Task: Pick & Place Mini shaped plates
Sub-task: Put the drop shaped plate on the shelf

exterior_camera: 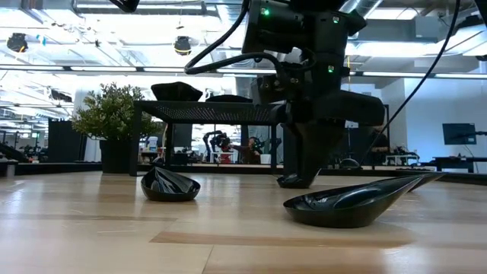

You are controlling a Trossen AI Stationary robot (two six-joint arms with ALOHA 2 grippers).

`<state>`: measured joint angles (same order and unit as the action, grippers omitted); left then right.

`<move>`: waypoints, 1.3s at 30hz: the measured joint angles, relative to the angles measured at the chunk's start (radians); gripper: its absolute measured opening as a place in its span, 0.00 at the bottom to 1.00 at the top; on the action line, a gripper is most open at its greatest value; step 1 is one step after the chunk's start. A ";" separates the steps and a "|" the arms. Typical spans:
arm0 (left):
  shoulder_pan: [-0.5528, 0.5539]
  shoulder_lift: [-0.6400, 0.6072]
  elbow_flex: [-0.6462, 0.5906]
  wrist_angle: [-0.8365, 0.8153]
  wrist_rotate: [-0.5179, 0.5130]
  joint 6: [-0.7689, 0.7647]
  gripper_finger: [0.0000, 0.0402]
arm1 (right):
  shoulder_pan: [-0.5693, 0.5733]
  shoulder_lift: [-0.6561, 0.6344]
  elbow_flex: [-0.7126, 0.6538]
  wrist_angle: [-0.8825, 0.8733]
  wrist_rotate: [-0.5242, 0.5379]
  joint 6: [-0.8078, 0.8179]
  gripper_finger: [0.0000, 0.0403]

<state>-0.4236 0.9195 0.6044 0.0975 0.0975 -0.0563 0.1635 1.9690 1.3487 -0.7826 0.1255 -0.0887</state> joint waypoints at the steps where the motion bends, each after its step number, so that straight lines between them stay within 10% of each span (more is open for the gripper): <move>1: 0.000 0.000 0.000 0.000 0.000 0.000 0.25 | 0.000 0.000 0.000 0.001 0.000 0.000 0.18; 27: 0.000 0.000 0.000 0.012 0.000 0.000 0.25 | -0.030 0.045 0.012 0.033 -0.007 0.016 0.02; 39: 0.000 0.000 0.000 0.009 0.000 0.000 0.25 | -0.047 -0.130 0.322 -0.334 0.377 -0.232 0.01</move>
<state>-0.4236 0.9192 0.6044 0.1062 0.0975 -0.0563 0.1169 1.8389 1.6711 -1.1161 0.5027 -0.3203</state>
